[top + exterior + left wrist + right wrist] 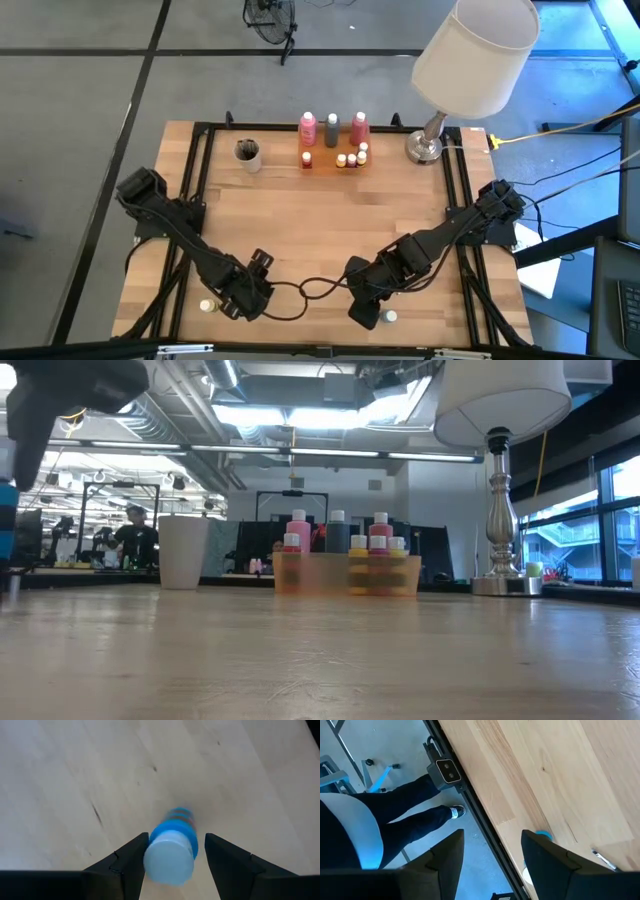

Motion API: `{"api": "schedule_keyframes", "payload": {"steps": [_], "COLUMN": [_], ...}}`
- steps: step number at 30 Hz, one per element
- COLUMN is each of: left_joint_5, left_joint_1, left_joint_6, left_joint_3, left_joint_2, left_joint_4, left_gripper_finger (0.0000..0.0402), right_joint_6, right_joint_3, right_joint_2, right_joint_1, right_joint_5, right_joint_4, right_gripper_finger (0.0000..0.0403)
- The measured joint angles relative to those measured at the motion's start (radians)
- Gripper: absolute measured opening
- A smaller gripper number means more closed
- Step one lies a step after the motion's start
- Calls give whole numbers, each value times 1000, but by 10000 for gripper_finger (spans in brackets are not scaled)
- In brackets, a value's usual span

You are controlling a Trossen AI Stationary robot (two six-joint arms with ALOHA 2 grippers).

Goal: Pick & Place Paint Supplies
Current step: Put the blue paint bottle into the orange bin

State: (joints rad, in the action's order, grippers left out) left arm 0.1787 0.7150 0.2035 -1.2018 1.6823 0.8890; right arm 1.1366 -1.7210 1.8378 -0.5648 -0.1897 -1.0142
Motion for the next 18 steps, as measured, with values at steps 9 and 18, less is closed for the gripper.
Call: {"api": "schedule_keyframes", "payload": {"steps": [9, 18], "left_joint_5": [-27, -66], "left_joint_1": [-25, -31], "left_joint_6": [0, -5], "left_joint_3": [1, 1], "left_joint_2": [51, 73], "left_joint_4": [-2, -2], "left_gripper_finger": [191, 162], "right_joint_6": [0, 4], "right_joint_3": [0, 0], "right_joint_2": [0, 0], "right_joint_1": [0, 0], "right_joint_5": [11, 17], "right_joint_4": [0, 0], "right_gripper_finger": [201, 201]}}
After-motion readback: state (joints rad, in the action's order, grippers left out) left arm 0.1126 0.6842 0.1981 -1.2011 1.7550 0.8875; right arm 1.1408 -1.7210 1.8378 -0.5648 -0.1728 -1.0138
